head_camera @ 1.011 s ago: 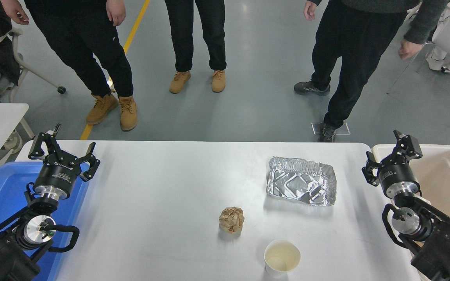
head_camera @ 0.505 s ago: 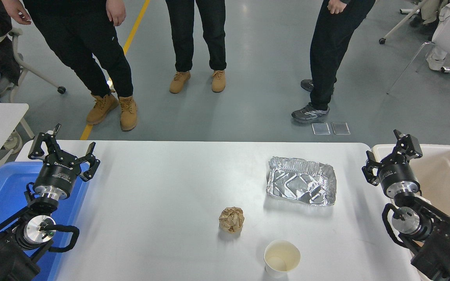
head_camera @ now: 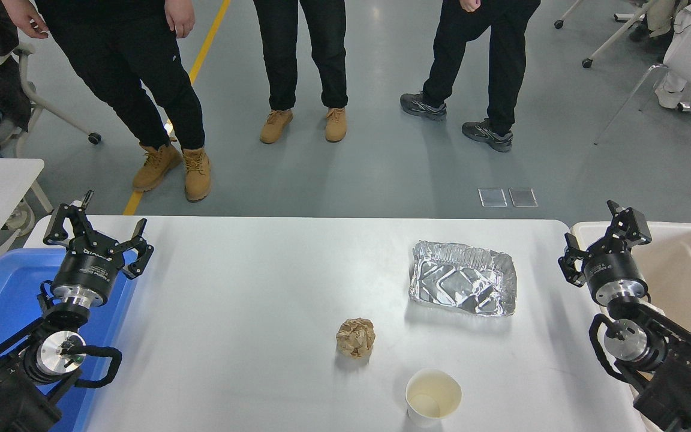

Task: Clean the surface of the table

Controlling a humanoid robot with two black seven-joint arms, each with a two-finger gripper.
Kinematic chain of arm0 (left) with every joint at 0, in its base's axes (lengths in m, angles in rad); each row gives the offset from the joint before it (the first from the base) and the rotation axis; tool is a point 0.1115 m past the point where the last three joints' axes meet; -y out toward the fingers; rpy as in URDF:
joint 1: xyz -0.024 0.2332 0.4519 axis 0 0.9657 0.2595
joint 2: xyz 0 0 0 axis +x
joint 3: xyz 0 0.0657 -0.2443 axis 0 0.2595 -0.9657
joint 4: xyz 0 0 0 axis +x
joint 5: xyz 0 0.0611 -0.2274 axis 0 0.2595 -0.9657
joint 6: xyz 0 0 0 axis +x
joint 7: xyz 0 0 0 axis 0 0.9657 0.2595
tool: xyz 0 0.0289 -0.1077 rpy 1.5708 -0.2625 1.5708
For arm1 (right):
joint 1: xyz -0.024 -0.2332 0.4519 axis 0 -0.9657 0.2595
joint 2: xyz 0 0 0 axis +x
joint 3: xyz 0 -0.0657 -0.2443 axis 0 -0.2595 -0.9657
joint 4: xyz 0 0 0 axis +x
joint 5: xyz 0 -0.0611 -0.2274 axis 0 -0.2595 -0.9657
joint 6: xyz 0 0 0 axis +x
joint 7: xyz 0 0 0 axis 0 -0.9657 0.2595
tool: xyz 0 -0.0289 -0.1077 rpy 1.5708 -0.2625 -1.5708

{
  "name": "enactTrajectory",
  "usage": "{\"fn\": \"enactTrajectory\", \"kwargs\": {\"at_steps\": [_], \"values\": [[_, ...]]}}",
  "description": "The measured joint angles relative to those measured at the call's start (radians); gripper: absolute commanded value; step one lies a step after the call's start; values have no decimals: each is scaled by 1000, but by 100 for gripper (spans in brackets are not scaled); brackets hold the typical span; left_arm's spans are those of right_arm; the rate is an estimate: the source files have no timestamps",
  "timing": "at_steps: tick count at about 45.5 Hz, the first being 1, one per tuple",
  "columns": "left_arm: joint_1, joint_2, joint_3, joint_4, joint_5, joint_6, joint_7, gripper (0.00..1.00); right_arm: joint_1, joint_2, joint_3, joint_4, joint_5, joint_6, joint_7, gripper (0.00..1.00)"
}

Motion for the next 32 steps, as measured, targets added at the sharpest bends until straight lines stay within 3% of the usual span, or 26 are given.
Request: {"fn": "enactTrajectory", "kwargs": {"at_steps": [32], "values": [[-1,0,0,0,0,0,0,99,9,-1,-4,-33,0,15,-2,100]]}}
